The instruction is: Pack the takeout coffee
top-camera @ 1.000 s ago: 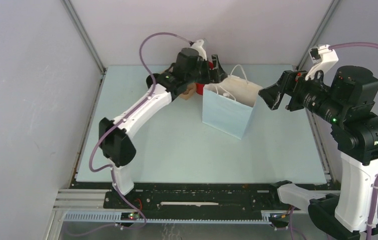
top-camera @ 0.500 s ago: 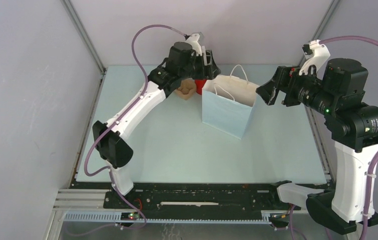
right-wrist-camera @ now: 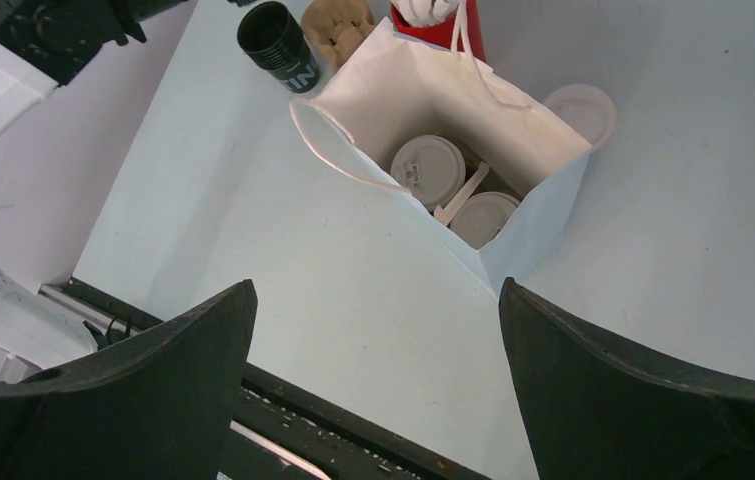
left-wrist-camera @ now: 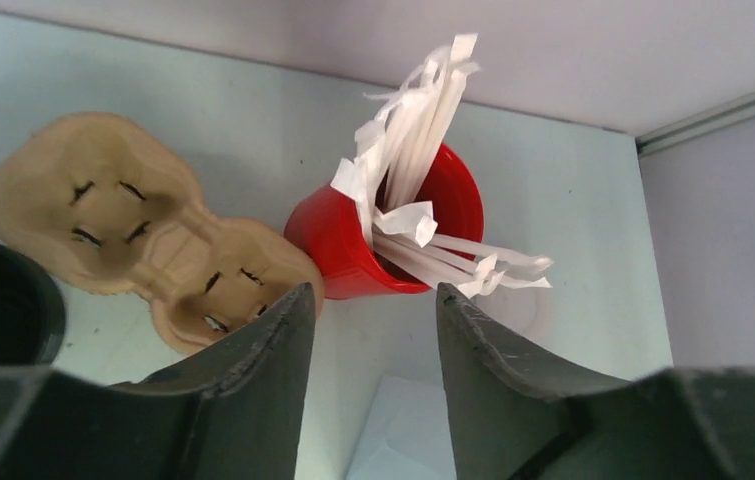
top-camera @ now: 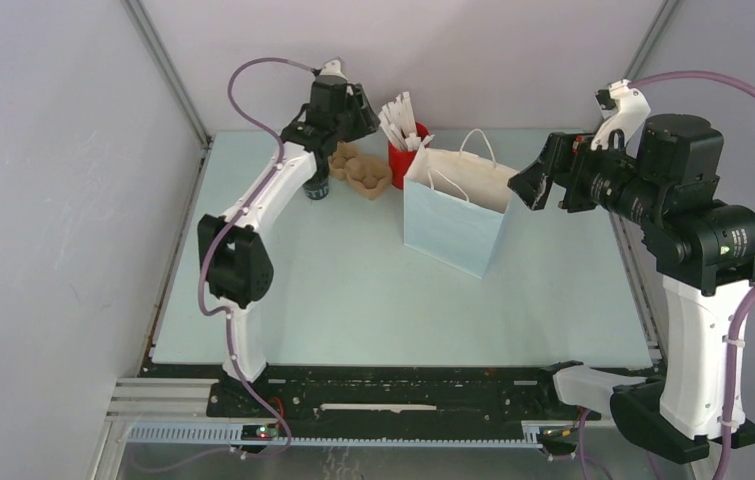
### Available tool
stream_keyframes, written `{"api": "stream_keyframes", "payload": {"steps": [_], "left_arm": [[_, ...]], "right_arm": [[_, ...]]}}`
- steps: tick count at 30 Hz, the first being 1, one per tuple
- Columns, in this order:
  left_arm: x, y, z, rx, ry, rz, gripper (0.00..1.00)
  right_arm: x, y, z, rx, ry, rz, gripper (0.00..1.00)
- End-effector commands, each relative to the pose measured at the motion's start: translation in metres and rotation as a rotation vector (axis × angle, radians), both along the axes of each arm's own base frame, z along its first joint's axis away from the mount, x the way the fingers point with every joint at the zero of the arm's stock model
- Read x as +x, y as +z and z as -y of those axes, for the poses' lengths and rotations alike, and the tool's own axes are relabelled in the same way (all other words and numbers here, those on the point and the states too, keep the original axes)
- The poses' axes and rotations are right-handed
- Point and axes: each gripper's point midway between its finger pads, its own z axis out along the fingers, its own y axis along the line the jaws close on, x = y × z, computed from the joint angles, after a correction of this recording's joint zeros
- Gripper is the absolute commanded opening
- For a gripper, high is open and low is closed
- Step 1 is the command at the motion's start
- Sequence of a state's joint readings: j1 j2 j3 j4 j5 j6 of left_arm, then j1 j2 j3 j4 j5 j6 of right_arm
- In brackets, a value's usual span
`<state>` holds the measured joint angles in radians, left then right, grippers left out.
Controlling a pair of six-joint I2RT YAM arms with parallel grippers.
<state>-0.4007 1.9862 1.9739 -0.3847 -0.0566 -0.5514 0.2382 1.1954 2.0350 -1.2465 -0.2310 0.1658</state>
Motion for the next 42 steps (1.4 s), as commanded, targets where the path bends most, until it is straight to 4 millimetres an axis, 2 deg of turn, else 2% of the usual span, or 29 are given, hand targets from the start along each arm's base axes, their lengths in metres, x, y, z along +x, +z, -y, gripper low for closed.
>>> {"api": "stream_keyframes", "payload": {"steps": [1,4,9,17,22,25,32,36,42], "left_arm": [[0.003,0.010,0.026,-0.089,-0.036,0.018,0.49],[0.008,0.000,0.041,-0.144,-0.083,0.013,0.42],[0.019,-0.013,0.058,-0.217,-0.107,0.017,0.40],[0.036,-0.020,0.058,-0.209,-0.051,0.058,0.32],[0.034,-0.024,0.061,-0.202,-0.047,0.051,0.33],[0.036,-0.028,0.056,-0.181,-0.020,0.046,0.35],[0.035,-0.032,0.057,-0.165,-0.033,0.042,0.17],[0.033,-0.025,0.054,-0.149,-0.031,0.057,0.01],[0.030,0.007,0.048,-0.145,-0.027,0.117,0.00]], "right_arm": [[0.007,0.004,0.000,0.011,-0.005,0.008,1.00],[0.009,0.006,0.000,0.013,-0.006,0.011,1.00],[0.012,0.006,0.000,0.013,-0.005,0.006,1.00],[0.014,0.004,0.000,0.010,-0.009,0.002,1.00],[0.016,0.004,0.001,0.010,-0.010,0.001,1.00],[0.016,0.004,0.000,0.011,-0.010,0.000,1.00],[0.015,0.004,0.001,0.012,-0.009,0.002,1.00],[0.014,0.004,0.000,0.013,-0.007,0.001,1.00],[0.013,0.005,0.000,0.016,-0.005,0.005,1.00]]}}
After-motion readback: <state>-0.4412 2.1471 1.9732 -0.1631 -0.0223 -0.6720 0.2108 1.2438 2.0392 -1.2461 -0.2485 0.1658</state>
